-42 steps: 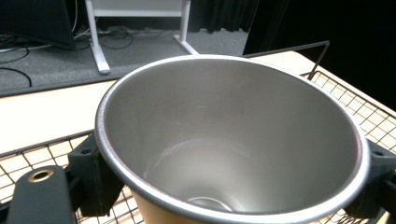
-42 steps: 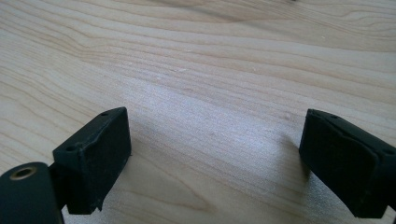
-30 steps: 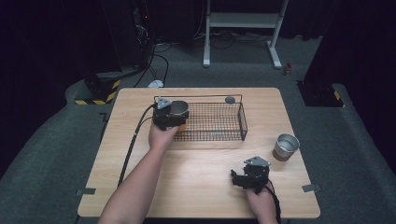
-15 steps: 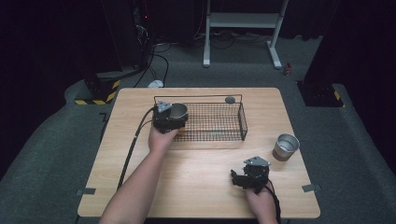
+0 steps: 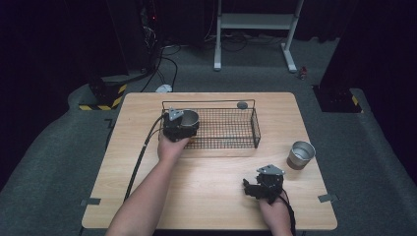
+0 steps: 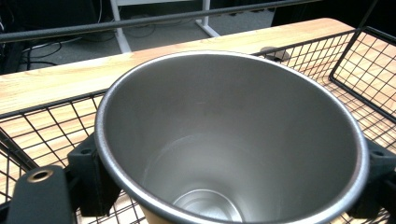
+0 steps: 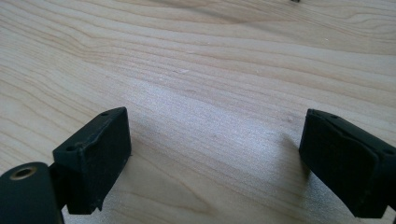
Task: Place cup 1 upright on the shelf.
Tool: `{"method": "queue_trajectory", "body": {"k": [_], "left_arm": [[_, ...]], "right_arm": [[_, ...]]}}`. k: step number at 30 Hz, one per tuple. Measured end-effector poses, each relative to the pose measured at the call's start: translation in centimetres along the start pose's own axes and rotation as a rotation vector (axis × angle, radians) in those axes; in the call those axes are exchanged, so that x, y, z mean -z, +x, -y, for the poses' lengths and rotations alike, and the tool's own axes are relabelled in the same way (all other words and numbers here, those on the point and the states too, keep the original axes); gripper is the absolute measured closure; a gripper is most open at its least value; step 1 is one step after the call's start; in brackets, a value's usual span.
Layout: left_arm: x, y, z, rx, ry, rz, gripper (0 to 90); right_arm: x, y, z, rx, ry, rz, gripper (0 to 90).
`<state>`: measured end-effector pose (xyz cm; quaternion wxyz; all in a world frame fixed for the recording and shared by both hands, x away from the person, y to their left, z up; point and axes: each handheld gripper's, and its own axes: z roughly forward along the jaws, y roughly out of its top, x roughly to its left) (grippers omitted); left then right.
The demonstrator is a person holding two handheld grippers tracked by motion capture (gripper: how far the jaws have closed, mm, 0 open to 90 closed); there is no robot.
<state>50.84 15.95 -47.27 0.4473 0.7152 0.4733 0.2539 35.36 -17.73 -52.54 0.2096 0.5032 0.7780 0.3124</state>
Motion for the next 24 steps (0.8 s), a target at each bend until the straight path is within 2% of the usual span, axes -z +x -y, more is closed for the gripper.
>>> {"method": "queue_trajectory", "body": {"k": [10,13,17,24], "left_arm": [[-0.13,-0.12,0.19,-0.002,0.005,0.000,13.5],[-0.14,-0.11,0.27,-0.018,0.007,-0.003,13.5],[-0.12,-0.08,0.27,-0.017,0.010,-0.001,13.5],[0.10,-0.03,0.21,-0.019,0.031,-0.005,13.4]], "right_arm": [[0.00,0.00,0.00,0.000,0.000,0.000,9.1],[0.00,0.03,0.00,-0.005,0.000,0.000,9.1],[0.00,0.03,0.00,-0.005,0.000,0.000,9.1],[0.00,0.02,0.00,-0.002,-0.001,0.000,9.1]]}}
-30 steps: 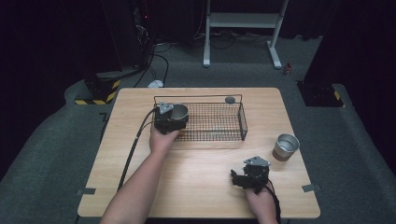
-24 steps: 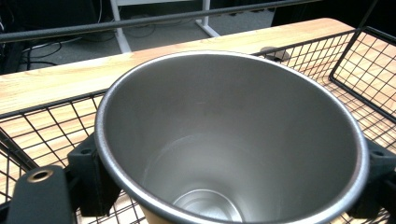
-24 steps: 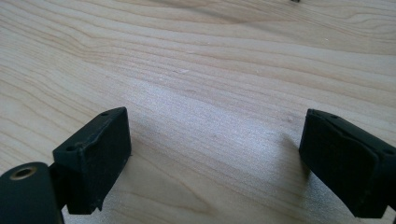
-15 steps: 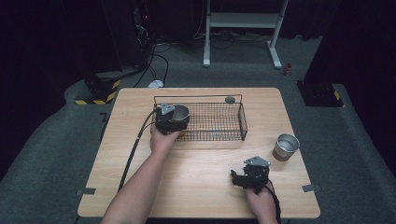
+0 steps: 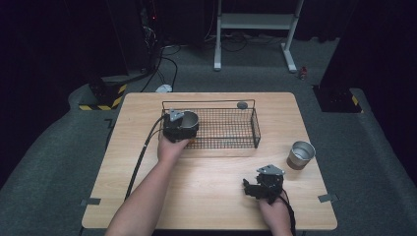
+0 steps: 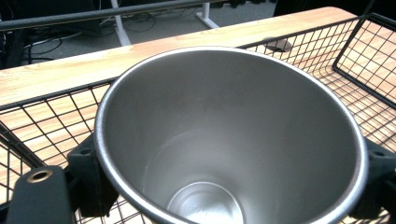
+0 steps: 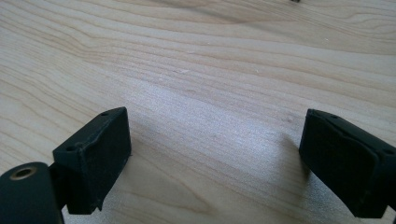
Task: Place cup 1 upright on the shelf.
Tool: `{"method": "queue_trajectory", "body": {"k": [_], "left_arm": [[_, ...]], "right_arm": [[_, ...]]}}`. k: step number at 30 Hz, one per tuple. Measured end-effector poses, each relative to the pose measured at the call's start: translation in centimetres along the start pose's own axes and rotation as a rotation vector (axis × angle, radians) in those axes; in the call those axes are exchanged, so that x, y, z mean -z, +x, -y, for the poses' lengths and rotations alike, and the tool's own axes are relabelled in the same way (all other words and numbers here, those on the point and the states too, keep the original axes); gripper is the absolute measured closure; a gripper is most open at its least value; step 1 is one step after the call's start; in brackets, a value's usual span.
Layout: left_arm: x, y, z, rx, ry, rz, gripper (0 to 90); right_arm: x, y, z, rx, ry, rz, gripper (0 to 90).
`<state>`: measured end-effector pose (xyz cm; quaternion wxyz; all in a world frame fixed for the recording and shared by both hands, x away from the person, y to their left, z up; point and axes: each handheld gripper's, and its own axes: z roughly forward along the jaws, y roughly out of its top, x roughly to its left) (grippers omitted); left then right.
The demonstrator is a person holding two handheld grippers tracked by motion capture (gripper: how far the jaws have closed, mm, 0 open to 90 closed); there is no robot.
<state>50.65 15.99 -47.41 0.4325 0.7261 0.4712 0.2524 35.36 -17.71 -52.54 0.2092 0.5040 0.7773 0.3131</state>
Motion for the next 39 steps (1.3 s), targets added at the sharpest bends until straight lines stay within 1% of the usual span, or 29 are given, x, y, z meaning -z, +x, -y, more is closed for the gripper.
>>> {"method": "queue_trajectory", "body": {"k": [3,4,10,14,15,20,22,25,27,28,29,31,32,34,36,39], "left_arm": [[0.1,0.0,0.0,-0.009,0.007,-0.007,13.4],[0.1,-0.1,0.0,-0.012,0.015,-0.017,13.5],[0.3,0.1,-0.1,-0.005,0.038,-0.014,13.4],[0.3,0.0,-0.1,-0.011,0.051,-0.022,12.8],[0.3,0.0,-0.2,-0.005,0.063,-0.025,11.4],[0.4,0.0,-0.4,-0.012,0.063,-0.040,6.8],[0.5,0.0,-0.5,-0.008,0.071,-0.054,2.4],[0.6,0.0,-0.5,-0.003,0.075,-0.047,0.6],[0.7,0.1,-0.6,-0.005,0.074,-0.055,0.6],[0.8,0.1,-0.6,0.005,0.075,-0.052,0.6],[1.0,0.1,-0.6,0.012,0.078,-0.035,0.6],[1.0,0.1,-0.6,0.012,0.078,-0.034,0.6],[1.2,0.1,-0.7,0.014,0.074,-0.023,0.6],[1.4,0.1,-0.7,0.015,0.076,-0.030,0.6],[1.7,0.2,-0.6,0.034,0.071,-0.022,0.6],[2.0,0.3,-0.6,0.036,0.072,-0.024,0.6]], "right_arm": [[0.0,0.0,0.0,0.000,0.000,0.000,9.1],[0.0,0.0,0.0,0.000,0.000,0.000,9.1],[0.0,0.0,0.0,0.000,0.000,0.000,9.1],[0.0,0.0,0.0,0.000,0.000,0.000,9.1],[0.0,0.0,0.0,0.000,0.000,0.000,9.1],[0.0,0.0,0.0,0.000,0.000,0.000,9.0],[0.0,0.0,0.0,0.000,0.000,0.000,9.1],[0.0,0.0,0.0,0.000,0.000,0.000,9.1],[0.0,0.0,0.0,-0.001,0.000,0.000,9.1],[0.0,0.0,0.0,-0.001,0.000,0.000,9.1],[0.0,0.0,0.0,0.000,0.000,0.000,9.1],[0.0,0.0,0.0,0.000,0.000,0.000,9.1],[0.0,0.0,0.0,0.000,0.000,0.000,9.1],[0.0,0.0,0.0,0.000,0.000,0.000,9.1],[0.0,0.0,0.0,0.000,0.000,0.000,9.1],[0.0,0.0,0.0,0.000,0.000,0.000,9.1]]}}
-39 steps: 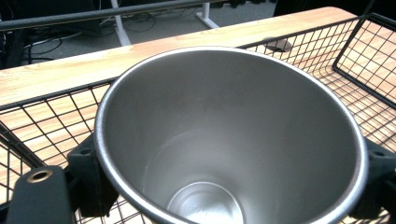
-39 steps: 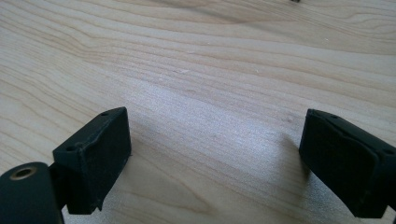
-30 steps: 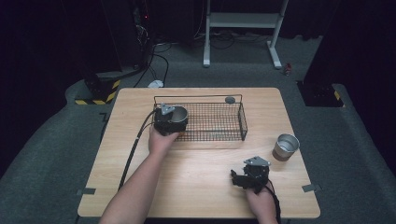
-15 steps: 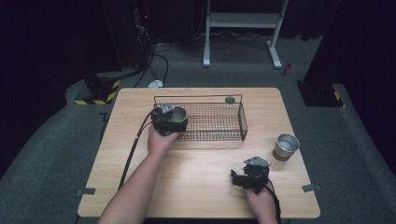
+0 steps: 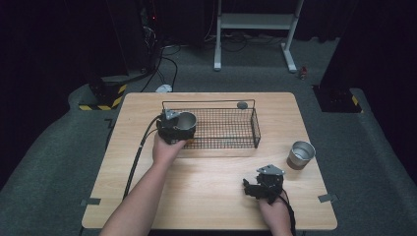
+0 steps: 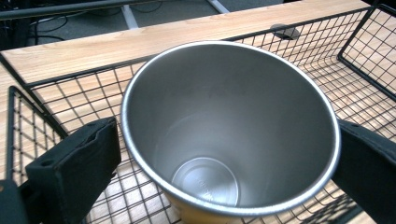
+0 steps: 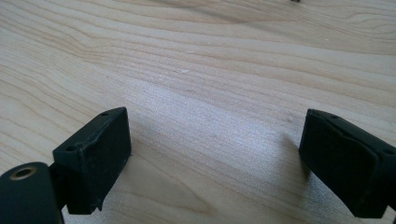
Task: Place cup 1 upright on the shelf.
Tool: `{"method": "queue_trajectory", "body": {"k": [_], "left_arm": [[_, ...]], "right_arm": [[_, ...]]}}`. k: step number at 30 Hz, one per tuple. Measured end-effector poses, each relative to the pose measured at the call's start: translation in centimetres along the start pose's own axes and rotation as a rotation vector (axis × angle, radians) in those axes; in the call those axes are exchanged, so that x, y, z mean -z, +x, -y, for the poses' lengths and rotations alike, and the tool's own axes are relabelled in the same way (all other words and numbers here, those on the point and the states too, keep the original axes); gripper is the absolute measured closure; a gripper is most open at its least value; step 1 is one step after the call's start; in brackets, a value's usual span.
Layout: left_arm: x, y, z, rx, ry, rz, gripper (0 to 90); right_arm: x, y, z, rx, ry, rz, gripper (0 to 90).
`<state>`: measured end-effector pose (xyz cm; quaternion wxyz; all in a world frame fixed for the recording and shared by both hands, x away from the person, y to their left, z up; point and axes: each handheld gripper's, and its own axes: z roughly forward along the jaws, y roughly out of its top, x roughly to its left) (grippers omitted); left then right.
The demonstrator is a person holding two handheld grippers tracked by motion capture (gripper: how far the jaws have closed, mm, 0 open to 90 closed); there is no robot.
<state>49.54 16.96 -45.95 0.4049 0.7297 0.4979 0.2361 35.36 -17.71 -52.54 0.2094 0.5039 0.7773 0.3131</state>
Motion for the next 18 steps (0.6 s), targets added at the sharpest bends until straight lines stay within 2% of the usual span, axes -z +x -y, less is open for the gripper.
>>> {"method": "queue_trajectory", "body": {"k": [5,9,15,18], "left_arm": [[0.8,0.2,0.1,0.019,-0.011,0.020,0.6],[1.4,0.3,0.3,0.024,-0.012,0.018,0.6],[2.8,0.2,0.6,0.006,-0.009,0.009,0.6],[3.5,0.1,0.9,0.007,-0.013,0.020,0.6]], "right_arm": [[0.0,0.0,0.0,0.000,0.000,0.000,9.1],[0.0,0.0,0.0,0.000,0.000,0.000,9.1],[0.0,0.0,0.0,-0.002,0.001,0.000,9.0],[0.0,0.0,0.0,0.000,0.000,0.000,9.1]]}}
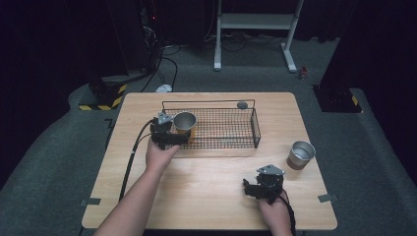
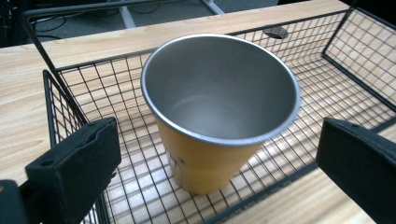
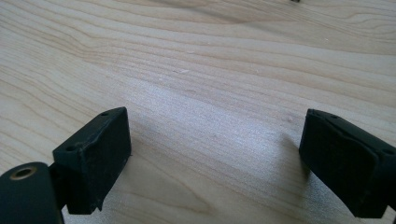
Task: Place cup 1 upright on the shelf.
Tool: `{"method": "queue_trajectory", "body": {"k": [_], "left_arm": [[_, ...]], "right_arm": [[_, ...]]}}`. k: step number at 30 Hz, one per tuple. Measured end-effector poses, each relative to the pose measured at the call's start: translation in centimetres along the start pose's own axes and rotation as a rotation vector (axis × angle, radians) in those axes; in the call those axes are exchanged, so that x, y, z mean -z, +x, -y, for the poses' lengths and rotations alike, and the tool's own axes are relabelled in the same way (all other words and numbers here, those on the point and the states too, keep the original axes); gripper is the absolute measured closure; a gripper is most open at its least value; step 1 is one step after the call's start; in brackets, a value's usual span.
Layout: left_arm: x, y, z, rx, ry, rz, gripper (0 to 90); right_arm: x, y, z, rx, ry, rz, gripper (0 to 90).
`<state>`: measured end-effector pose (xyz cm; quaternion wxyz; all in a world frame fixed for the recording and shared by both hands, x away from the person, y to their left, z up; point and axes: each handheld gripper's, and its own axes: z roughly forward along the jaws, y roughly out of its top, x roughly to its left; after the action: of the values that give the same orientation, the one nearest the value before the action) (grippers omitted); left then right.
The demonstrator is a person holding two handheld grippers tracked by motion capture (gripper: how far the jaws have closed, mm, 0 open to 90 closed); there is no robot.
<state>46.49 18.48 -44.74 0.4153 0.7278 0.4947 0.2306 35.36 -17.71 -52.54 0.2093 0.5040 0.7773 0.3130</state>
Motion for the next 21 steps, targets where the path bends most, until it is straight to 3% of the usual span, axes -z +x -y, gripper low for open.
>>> {"method": "queue_trajectory", "body": {"k": [21], "left_arm": [[4.6,0.7,3.4,0.007,-0.007,0.062,1.4]], "right_arm": [[0.0,0.0,0.0,0.000,0.000,0.000,9.1]]}}
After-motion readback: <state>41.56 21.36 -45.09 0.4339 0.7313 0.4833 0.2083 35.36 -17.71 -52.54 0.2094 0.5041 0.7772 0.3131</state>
